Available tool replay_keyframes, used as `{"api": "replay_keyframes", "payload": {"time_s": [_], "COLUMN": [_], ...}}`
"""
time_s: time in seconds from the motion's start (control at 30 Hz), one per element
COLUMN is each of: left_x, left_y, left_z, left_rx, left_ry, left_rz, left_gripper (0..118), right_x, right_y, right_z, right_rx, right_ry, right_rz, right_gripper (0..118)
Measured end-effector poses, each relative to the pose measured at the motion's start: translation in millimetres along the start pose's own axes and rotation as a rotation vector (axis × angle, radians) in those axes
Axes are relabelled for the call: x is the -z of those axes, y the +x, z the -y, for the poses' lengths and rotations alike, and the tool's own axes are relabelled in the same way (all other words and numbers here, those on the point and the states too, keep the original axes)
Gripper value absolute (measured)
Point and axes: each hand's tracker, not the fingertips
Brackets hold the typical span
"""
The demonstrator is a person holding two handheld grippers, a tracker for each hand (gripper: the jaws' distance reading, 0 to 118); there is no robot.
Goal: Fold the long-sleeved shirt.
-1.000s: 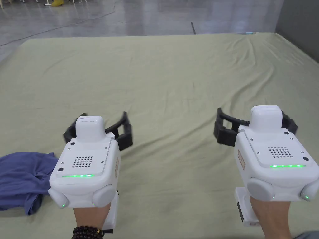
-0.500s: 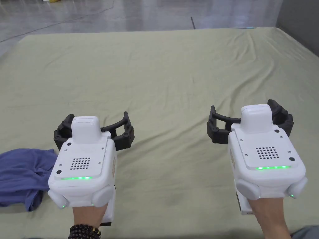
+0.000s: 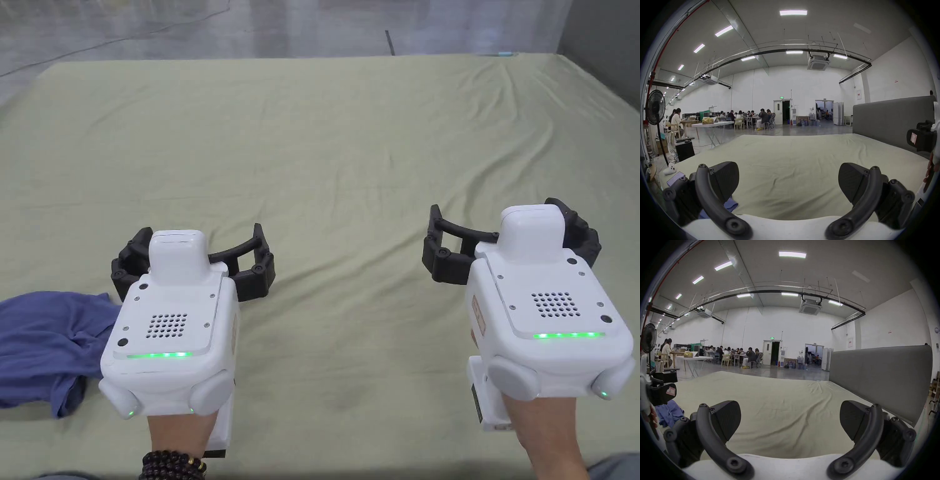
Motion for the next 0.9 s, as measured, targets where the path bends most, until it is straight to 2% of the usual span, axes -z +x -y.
{"api": "replay_keyframes", "payload": {"time_s": [0.9], "left_x": [-1.9], "left_y": [6.1], "left_z": [-4.6], "left_rx": [0.019], "left_ry": [0.002], "left_rz": [0.021], "left_gripper": [118], "right_x": [0.3], "right_y": [3.6], "right_z": [1.5], "right_rx": [-0.022], "right_ry": [-0.015], "right_rz": [0.018], "right_gripper": [118]}}
